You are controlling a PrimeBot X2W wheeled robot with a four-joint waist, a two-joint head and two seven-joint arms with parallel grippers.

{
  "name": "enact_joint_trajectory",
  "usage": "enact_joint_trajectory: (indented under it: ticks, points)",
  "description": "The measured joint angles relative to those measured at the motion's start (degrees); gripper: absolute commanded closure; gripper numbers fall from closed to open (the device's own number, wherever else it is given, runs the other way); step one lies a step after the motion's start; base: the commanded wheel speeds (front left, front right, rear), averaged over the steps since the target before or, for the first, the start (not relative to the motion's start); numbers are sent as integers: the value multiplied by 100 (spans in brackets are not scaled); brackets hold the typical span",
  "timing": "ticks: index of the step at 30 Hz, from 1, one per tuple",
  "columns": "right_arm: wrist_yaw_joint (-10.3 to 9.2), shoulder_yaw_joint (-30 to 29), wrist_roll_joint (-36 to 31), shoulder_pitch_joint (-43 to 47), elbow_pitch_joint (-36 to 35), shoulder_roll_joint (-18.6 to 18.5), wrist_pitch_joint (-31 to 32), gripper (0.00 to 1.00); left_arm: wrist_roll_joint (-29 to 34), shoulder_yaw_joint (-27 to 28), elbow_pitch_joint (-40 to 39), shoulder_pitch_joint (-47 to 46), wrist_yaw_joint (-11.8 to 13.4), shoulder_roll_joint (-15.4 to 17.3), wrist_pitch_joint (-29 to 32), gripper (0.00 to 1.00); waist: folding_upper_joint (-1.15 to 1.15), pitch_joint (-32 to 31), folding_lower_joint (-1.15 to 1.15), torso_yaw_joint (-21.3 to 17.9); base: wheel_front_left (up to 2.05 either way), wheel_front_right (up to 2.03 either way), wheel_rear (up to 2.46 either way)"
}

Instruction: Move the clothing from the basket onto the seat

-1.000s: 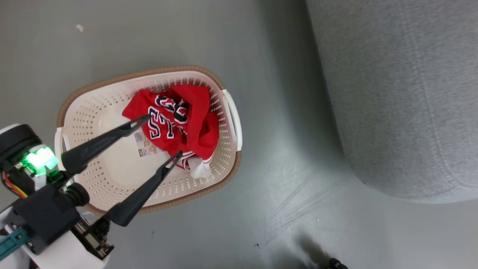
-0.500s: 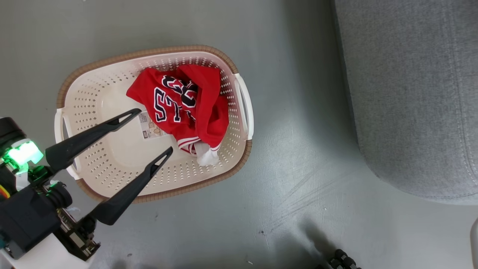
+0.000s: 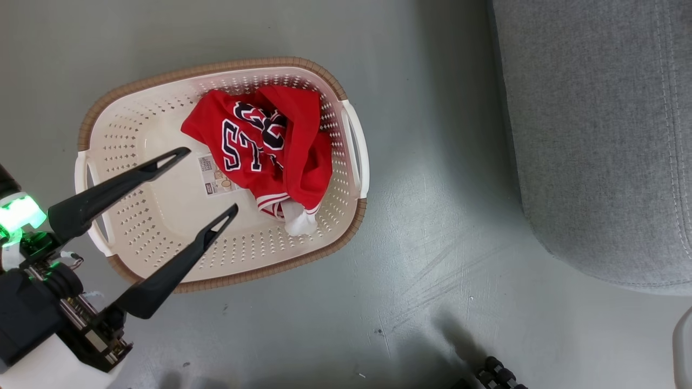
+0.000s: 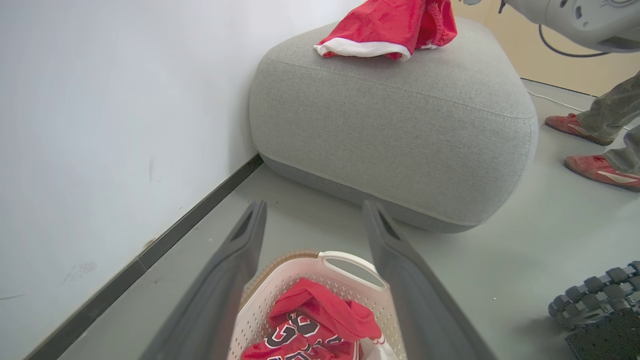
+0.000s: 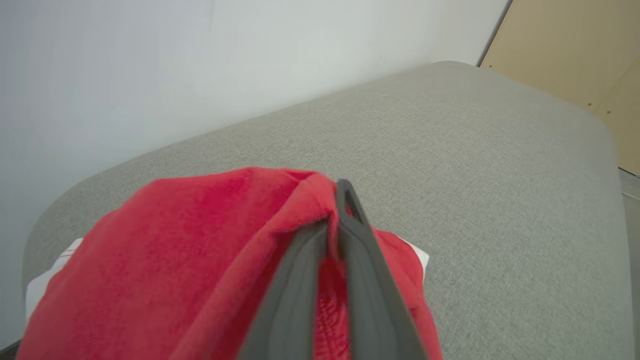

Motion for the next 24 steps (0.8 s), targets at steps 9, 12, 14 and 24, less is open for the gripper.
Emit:
enact_joint_trajectory:
  ticks: [9, 12, 14, 24]
  points:
    - [0, -45, 165, 544, -82, -24, -57, 0, -1, 15, 151, 0, -7, -5, -165, 0, 0, -121, 0, -28, 0, 0, 0]
    - [0, 55, 396, 673, 1, -47, -100, 0, -1, 36, 221, 0, -7, -37, -224, 0, 0, -181, 0, -33, 0, 0, 0]
    - [0, 154, 590, 777, 74, -46, -158, 0, -20, 67, 266, 0, -5, -67, -296, 0, 0, -224, 0, -30, 0, 0, 0]
    - [0, 840, 1638, 1482, 181, -60, -359, 0, -136, 277, 636, 2, 80, -232, -566, 0, 0, -493, 0, 48, 0, 0, 0]
